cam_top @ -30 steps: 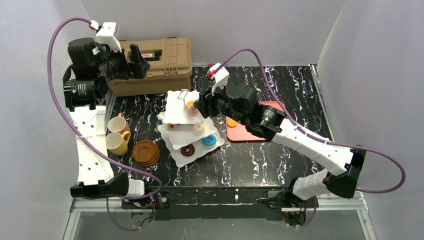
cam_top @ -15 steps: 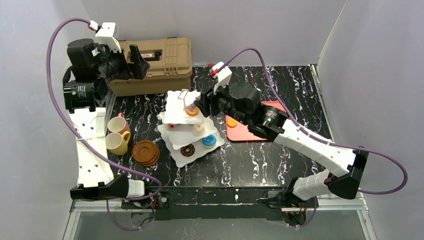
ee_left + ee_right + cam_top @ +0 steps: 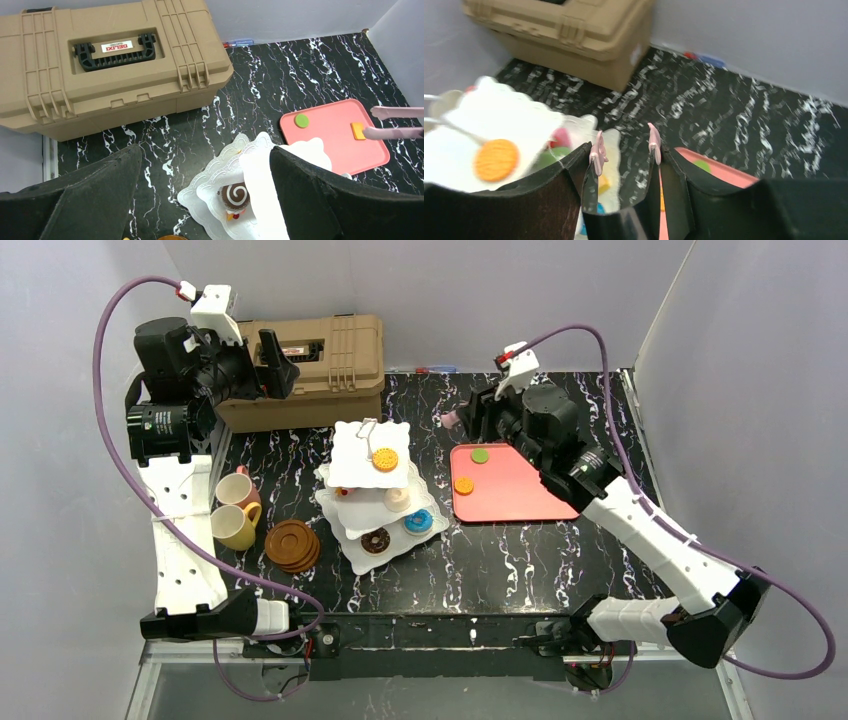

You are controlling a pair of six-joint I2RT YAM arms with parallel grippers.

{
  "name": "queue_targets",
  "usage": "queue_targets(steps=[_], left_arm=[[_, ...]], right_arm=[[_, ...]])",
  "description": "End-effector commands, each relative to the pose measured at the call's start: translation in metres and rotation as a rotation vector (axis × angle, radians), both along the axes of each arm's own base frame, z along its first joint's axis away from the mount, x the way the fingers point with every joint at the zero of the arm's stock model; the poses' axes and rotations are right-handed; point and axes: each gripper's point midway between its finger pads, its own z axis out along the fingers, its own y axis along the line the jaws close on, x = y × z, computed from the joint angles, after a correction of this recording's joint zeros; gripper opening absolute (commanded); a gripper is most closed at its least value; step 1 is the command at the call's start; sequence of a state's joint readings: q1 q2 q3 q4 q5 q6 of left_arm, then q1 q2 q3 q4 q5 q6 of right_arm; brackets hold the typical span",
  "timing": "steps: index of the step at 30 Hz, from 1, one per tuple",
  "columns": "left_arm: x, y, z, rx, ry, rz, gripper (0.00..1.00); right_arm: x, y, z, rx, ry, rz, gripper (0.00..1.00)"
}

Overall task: Serve the afternoon tea
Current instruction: Place the desert on the desert table, then pick up the desert from the tray.

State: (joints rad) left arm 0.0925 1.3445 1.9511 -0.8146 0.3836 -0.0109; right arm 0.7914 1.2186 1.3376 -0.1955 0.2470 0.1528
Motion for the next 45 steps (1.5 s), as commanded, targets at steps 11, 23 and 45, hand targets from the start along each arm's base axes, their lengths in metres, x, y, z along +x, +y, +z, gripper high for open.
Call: queue_targets(steps=[11, 23, 45], left_arm=[[-0.009, -0.006, 0.003, -0.011, 0.005, -0.042, 0.98], [-0.006, -0.006, -0.005, 0.010, 0.016, -0.055, 0.98], [-0.006, -0.003, 0.005, 0.028, -0.012, -0.043, 0.98]], right_arm=[[0.091, -0.058, -0.128, -0.078, 0.090, -0.215, 0.57], [0.134, -0.062, -0.199, -0.138, 0.177, -0.247, 0.57], [0.141, -0.065, -0.257, -0.172, 0.269, -0.235, 0.63]])
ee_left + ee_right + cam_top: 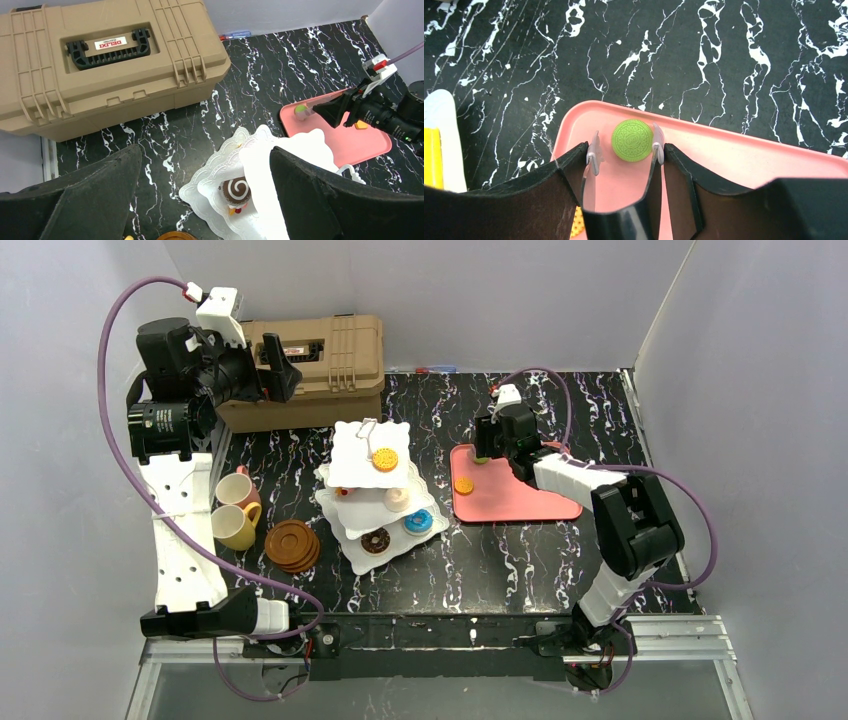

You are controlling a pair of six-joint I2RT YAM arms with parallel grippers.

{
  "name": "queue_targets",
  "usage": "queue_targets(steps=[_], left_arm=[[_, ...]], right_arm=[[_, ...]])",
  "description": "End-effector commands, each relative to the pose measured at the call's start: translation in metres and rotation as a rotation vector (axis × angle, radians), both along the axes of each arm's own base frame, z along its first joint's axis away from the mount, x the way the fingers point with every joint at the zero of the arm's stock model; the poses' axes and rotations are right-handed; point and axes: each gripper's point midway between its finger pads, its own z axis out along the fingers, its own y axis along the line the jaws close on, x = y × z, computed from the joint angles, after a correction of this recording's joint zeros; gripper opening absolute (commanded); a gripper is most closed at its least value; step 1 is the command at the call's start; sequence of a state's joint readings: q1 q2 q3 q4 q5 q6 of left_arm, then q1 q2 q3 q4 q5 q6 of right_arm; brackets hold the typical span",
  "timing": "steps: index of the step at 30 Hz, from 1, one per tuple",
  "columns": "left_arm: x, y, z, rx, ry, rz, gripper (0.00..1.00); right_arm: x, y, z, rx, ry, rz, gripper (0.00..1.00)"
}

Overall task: Serve the afternoon tea
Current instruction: Pick up the desert from the tray.

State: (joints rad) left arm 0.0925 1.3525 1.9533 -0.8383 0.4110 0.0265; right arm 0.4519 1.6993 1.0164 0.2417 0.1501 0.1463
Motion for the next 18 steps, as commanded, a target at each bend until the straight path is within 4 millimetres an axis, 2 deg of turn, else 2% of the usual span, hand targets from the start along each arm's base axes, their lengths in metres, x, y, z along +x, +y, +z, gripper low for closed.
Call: queue_targets(steps=[1, 10, 18], left_arm=[[-0.004, 0.001, 0.011, 0.007, -0.030, -0.004, 0.98], [-0.004, 0.002, 0.013, 0.012, -0.038, 0.002, 0.98], [-0.005, 0.003, 0.014, 0.017, -0.044, 0.004, 0.98]], right_arm=[[0.008, 0.002, 0.005, 0.013, -0.041, 0.005, 0.63], [0.004, 0.000, -0.004, -0.014, -0.018, 0.014, 0.58], [0.005, -0.003, -0.014, -0.038, 0.010, 0.003, 0.59]])
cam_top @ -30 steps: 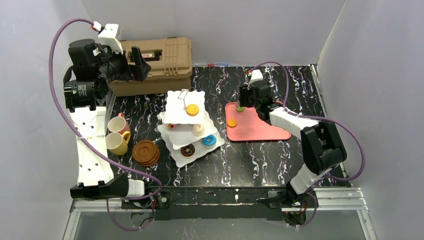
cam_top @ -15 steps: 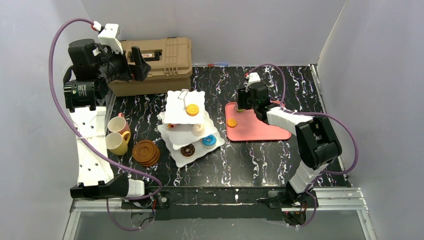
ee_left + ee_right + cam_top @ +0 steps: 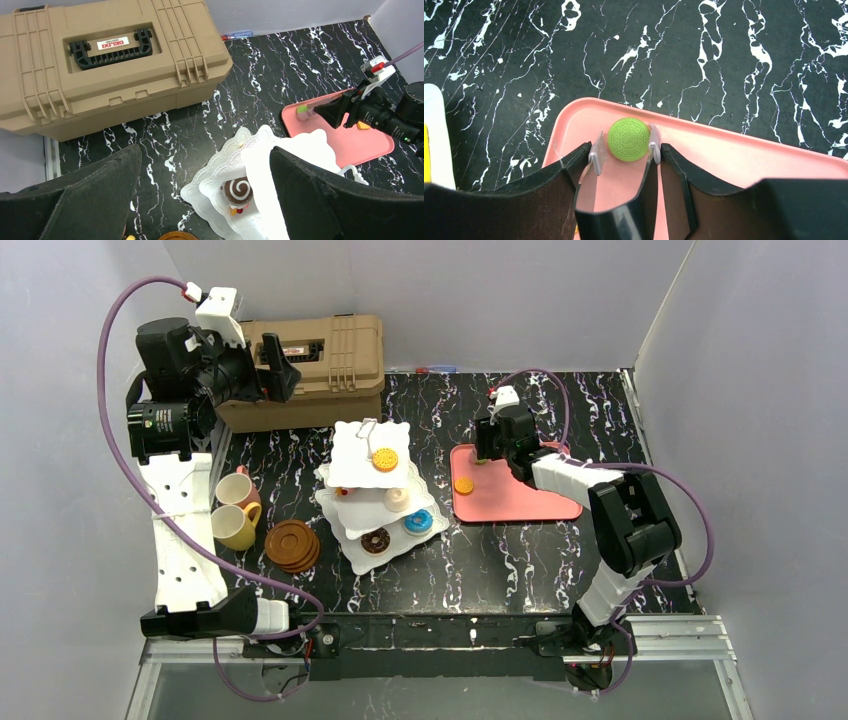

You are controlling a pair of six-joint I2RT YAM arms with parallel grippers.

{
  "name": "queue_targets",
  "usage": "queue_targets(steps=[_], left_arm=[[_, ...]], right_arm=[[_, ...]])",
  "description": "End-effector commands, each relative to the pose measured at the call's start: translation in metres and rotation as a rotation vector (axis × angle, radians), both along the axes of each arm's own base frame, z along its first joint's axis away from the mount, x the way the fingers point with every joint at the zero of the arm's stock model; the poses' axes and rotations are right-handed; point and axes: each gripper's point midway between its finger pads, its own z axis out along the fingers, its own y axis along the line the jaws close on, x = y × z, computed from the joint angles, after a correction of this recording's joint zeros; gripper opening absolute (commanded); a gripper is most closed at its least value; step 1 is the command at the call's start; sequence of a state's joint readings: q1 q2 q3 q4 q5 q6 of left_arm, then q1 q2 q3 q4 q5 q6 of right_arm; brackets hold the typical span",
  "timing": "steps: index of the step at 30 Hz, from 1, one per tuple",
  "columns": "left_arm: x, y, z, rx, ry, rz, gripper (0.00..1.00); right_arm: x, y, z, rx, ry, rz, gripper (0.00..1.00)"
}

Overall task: Serve the afternoon tea
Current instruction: Pick up the desert from the tray, then place the desert on the desert table.

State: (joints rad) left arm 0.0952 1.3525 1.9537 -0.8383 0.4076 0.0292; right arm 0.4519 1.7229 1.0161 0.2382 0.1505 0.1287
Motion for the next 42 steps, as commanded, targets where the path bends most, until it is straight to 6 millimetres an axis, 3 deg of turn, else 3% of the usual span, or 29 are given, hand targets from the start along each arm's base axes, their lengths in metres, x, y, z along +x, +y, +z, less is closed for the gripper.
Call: queue_targets(steps=[1, 7, 12, 20, 25, 31, 36, 42], left_arm=[[-0.005, 0.002, 0.014, 0.014, -0.043, 0.000, 0.98], [-0.005, 0.002, 0.015, 0.010, -0.046, 0.002, 0.98], [-0.005, 0.002, 0.014, 0.009, -0.045, 0.002, 0.98], [-0.003, 0.001, 0.012, -0.002, -0.040, -0.002, 0.98], [-0.003, 0.001, 0.010, -0.002, -0.037, -0.002, 0.98], [-0.004, 0.000, 0.008, -0.007, -0.031, -0.004, 0.98], [-0.004, 0.000, 0.009, -0.007, -0.031, -0.005, 0.98], [-0.004, 0.000, 0.009, -0.011, -0.032, -0.005, 0.98]], right_arm=[[0.005, -0.002, -0.004, -0.015, -0.006, -0.004, 0.59], [0.005, -0.001, -0.007, -0.020, 0.004, 0.000, 0.52], [0.006, 0.001, 0.021, 0.012, -0.044, 0.008, 0.33], [-0.009, 0.020, 0.127, 0.080, -0.185, 0.077, 0.25], [-0.033, 0.050, 0.217, 0.138, -0.314, 0.162, 0.25], [-0.077, 0.095, 0.290, 0.223, -0.400, 0.286, 0.25], [-0.103, 0.123, 0.314, 0.286, -0.419, 0.365, 0.26], [-0.118, 0.150, 0.312, 0.307, -0.406, 0.427, 0.27]])
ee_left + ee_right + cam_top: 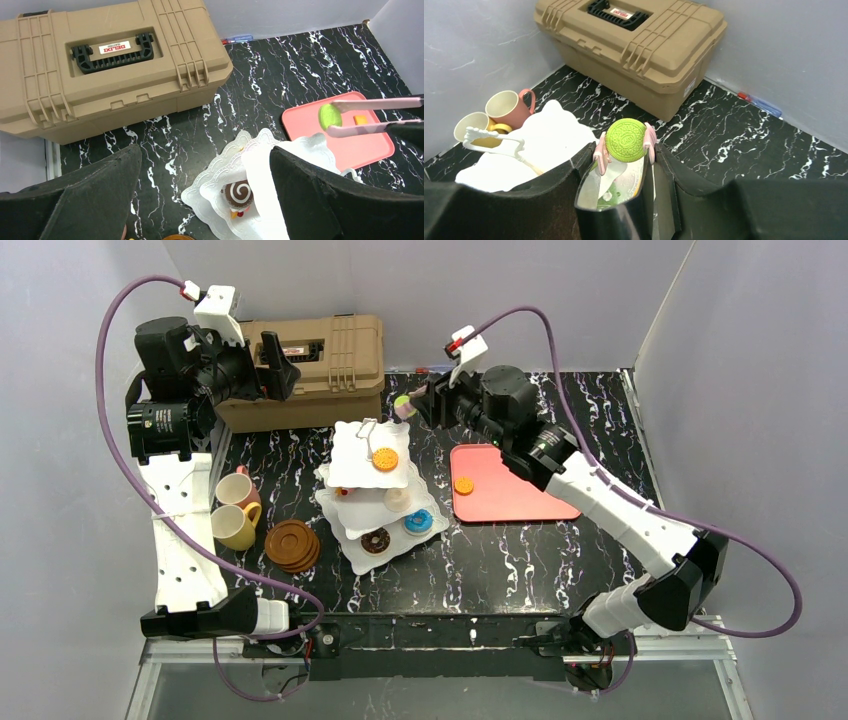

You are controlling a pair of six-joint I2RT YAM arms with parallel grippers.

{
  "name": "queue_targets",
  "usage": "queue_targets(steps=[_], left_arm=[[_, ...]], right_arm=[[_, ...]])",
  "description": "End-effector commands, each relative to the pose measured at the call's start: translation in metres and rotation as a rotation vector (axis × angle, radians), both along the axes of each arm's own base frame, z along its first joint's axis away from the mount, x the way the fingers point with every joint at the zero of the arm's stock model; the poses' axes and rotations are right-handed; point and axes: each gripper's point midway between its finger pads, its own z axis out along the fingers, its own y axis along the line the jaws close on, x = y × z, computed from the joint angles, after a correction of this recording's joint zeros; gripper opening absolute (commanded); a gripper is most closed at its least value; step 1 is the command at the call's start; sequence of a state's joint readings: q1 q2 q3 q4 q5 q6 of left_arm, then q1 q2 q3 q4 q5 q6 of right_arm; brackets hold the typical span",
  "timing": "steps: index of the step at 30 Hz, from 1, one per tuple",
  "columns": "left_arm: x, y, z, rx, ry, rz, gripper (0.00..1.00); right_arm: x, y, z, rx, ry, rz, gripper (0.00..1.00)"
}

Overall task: Serve the afternoon tea
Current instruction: Place the desert on the desert table.

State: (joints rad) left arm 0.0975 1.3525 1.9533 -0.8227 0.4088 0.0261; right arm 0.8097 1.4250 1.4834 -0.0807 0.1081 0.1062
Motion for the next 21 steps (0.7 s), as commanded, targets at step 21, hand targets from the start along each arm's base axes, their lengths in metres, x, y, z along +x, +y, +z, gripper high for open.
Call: queue_targets(steps=[21], left_arm=[[-0.006, -0.002, 0.006, -0.014, -0.018, -0.010, 0.98]], right_arm=[[-0.029, 0.033, 0.024, 0.049, -0.034, 0.075, 0.54]])
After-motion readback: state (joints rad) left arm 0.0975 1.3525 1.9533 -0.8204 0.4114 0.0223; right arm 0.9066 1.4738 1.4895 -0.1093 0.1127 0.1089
